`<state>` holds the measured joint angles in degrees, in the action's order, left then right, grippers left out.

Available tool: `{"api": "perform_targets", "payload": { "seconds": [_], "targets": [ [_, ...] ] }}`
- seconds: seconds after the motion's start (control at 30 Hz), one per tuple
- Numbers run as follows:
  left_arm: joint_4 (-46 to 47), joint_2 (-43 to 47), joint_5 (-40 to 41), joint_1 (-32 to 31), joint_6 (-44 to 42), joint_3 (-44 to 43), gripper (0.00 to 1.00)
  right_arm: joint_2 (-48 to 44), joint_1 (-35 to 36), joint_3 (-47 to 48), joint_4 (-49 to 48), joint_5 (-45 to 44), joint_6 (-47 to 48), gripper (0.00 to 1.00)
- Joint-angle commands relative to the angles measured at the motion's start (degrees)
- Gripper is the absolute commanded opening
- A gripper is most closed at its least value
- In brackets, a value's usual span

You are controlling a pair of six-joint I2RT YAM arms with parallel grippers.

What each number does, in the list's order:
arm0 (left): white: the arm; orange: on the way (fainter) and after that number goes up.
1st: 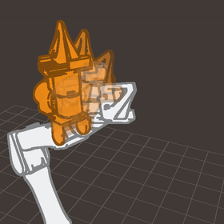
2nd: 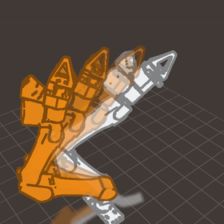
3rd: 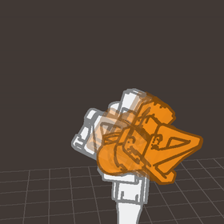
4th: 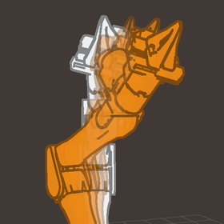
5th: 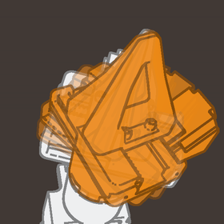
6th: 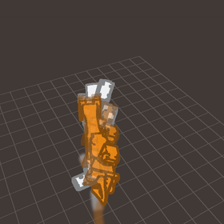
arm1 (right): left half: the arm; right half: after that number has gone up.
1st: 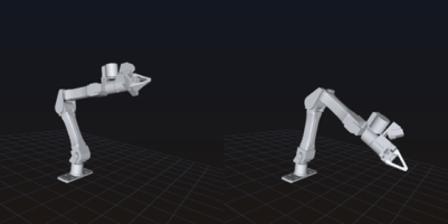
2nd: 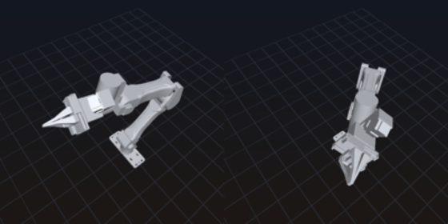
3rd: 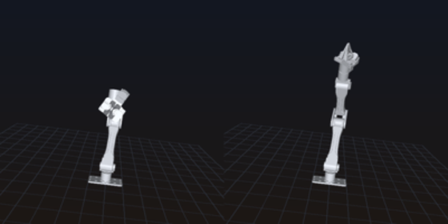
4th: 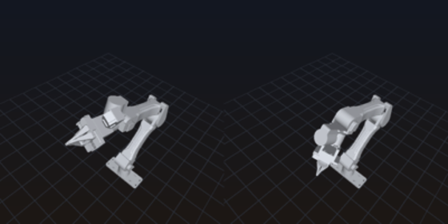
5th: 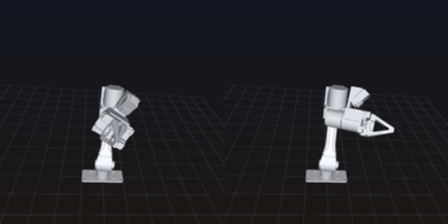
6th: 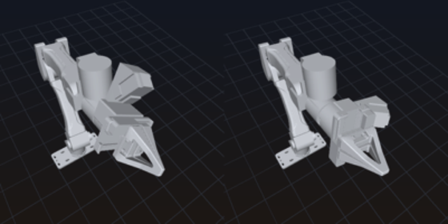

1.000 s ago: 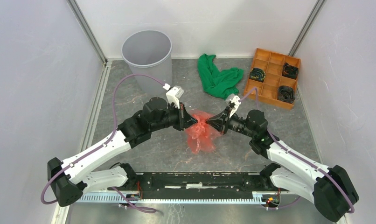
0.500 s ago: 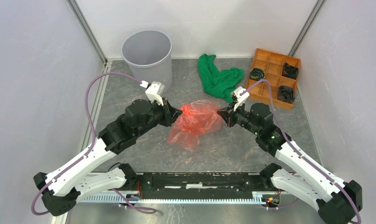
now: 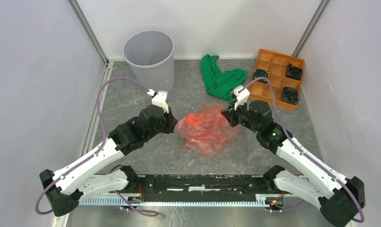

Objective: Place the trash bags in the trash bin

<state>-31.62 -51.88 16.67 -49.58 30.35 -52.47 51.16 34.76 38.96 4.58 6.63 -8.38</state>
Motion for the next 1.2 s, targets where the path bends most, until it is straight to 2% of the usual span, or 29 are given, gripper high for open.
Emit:
{"api": "perform_targets", "payload": {
  "seconds": [0.0, 0.1, 0.17, 0.3, 0.47, 0.57, 0.73, 0.83, 0.97, 1.07, 1.17],
  "targets": [
    [-0.2, -1.9, 2.4, 0.1, -0.4, -1.4, 0.14, 4.7, 0.1, 7.3, 0.3, -2.2, 2.1, 0.01],
    [0.3, -1.7, 2.0, 0.1, -1.1, -2.7, 0.19, 6.9, 0.1, 11.5, -0.4, 1.0, 1.9, 0.02],
    [1.1, -1.6, 0.8, 0.1, -1.3, -2.9, 0.33, 7.7, 0.1, 13.9, -1.9, 5.5, 1.3, 0.02],
    [4.0, -1.6, -2.5, 0.1, -1.4, -2.4, 0.52, 7.0, 0.1, 14.7, -7.6, 16.4, -2.2, 0.05],
    [6.5, -1.9, -4.5, 0.1, -1.8, -1.8, 0.66, 4.9, 0.0, 13.4, -9.6, 23.7, -4.0, 0.06],
    [6.7, -2.2, -4.1, 0.1, -2.1, -2.0, 0.73, 2.4, 0.0, 12.8, -6.4, 22.0, -2.5, 0.06],
    [7.3, -2.2, -3.7, 0.1, -2.1, -1.4, 0.87, -1.9, -0.5, 8.8, -1.8, 10.4, 0.0, 0.10],
    [7.5, -2.1, -1.5, 0.2, -0.5, 0.6, 0.99, -2.4, -1.5, 6.5, -1.7, 9.3, -0.8, 0.10],
    [11.9, -0.6, -1.8, 0.4, 2.9, 6.2, 1.00, -2.3, -3.5, 2.4, -2.1, 6.5, -2.3, 0.09],
    [20.3, -1.4, -9.8, 1.6, 5.4, 12.0, 1.00, -2.4, -5.9, -0.1, -2.0, 5.4, -3.6, 0.08],
    [27.2, -6.2, -15.2, 2.9, 8.3, 15.8, 1.00, -2.5, -7.2, -1.9, -2.1, 6.9, -4.1, 0.08]
  ]
}}
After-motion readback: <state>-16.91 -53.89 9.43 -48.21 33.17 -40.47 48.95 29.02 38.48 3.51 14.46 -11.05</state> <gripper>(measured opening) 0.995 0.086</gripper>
